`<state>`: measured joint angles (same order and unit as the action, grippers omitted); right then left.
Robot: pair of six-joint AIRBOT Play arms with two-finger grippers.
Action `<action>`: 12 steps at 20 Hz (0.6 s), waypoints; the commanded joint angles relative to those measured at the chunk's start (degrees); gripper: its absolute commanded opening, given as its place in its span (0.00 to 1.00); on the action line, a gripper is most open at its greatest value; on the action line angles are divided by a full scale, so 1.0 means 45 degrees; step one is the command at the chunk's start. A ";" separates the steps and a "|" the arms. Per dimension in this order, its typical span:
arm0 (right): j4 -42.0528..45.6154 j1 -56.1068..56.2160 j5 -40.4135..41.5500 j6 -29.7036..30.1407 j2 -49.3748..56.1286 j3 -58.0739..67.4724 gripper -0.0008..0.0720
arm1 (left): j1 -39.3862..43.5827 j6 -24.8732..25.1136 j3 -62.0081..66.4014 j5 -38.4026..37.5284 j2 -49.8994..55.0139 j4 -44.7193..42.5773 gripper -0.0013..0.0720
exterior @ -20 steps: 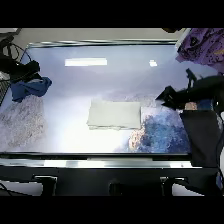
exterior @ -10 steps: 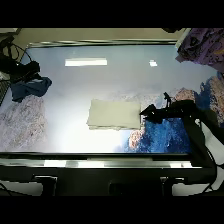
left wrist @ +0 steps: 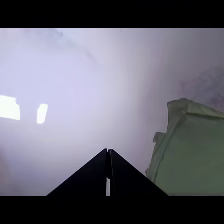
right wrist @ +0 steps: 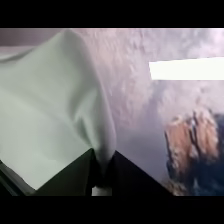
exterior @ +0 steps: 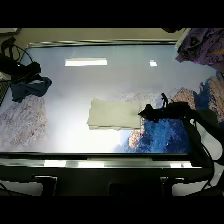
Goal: Fold the clothes and pants, and hang the long-sleeved shirts on hangers.
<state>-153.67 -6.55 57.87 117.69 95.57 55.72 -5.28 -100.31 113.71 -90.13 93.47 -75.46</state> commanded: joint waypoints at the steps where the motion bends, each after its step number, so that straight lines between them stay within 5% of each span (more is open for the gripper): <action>1: -0.0146 0.0019 0.0636 0.0083 0.0039 -0.0005 0.13 | 0.0005 0.0000 -0.0146 0.0029 0.0015 -0.0005 0.04; 2: -0.0253 0.0019 0.0704 0.0083 0.0029 -0.0005 0.06 | 0.0005 -0.0005 -0.0141 0.0029 0.0010 -0.0005 0.04; 7: -0.0257 -0.0019 0.0738 -0.1132 0.0034 0.1919 0.05 | 0.0005 0.0000 -0.0141 0.0024 0.0010 -0.0005 0.04; 12: 0.3453 -0.0495 -0.0039 -0.4289 0.0039 0.5775 0.05 | 0.0005 0.0000 -0.0141 -0.0112 0.0010 -0.0005 0.04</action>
<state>-146.96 -7.44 59.53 106.91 95.70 73.03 -5.28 -100.31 113.10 -90.15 93.49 -75.46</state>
